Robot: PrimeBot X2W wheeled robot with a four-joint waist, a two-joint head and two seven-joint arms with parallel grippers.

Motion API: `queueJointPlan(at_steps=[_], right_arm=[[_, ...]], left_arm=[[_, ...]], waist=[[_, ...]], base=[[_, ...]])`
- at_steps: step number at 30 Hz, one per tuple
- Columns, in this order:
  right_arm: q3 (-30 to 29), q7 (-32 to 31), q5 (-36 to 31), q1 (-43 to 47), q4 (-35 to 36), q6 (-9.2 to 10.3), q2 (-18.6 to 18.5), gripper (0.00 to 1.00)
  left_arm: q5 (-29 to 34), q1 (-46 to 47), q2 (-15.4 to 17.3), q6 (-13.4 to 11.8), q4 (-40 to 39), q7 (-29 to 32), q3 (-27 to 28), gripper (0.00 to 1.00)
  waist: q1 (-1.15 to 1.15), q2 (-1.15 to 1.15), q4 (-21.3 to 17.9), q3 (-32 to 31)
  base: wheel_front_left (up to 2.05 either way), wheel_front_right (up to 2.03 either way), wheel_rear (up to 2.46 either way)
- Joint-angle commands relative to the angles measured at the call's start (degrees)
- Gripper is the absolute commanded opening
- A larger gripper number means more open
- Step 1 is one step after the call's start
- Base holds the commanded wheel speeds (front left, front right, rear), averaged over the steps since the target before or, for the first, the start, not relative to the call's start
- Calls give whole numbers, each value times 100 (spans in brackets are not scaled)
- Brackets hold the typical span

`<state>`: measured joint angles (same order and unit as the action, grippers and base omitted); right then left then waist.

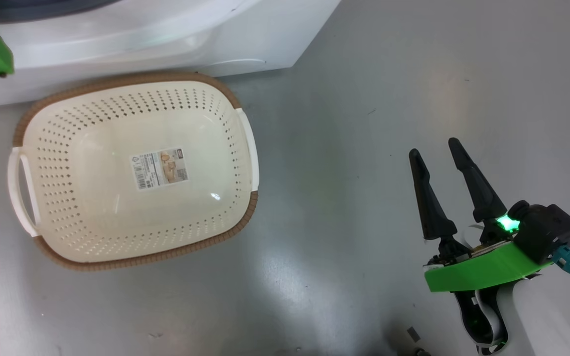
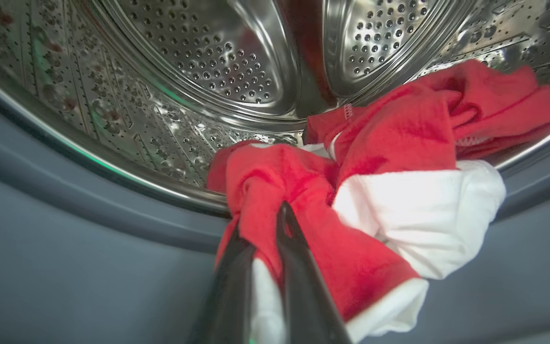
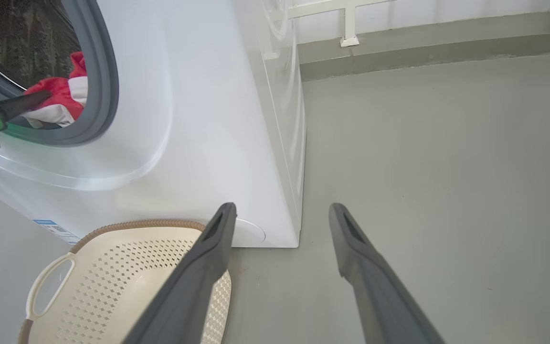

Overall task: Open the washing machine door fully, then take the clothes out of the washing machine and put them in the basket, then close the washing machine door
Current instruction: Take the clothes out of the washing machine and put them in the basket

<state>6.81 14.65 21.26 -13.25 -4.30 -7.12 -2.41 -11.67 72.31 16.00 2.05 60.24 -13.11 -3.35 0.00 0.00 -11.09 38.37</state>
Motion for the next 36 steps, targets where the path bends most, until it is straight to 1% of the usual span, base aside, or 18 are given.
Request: queueJointPlan(at_steps=[1,7,16,25,31,36], right_arm=[[117,35,36,21,106,-36,-47,100],[98,35,2,33,102,-36,-47,100],[143,35,-12,22,56,-36,-47,100],[115,35,-27,67,66,-36,-47,100],[105,35,-46,126,52,-36,-47,100],[63,35,-73,194,69,-36,-47,100]], left_arm=[[-5,-153,267,27,-195,-58,48,0],[-99,-662,221,47,-916,-161,91,0],[-240,-1780,125,-45,-2473,-186,253,0],[-240,-2855,-133,-215,-3886,-188,267,0],[-195,-3452,-254,-277,-4505,-188,253,0],[-82,-3942,-385,-330,-5170,-188,249,0]], waist=[[0,0,20,-14],[0,0,118,-61],[0,0,185,-231],[0,0,295,-440],[0,0,340,-596],[0,0,379,-749]], base=[[0,0,0],[0,0,0],[0,0,0],[0,0,0],[0,0,0],[0,0,0]])
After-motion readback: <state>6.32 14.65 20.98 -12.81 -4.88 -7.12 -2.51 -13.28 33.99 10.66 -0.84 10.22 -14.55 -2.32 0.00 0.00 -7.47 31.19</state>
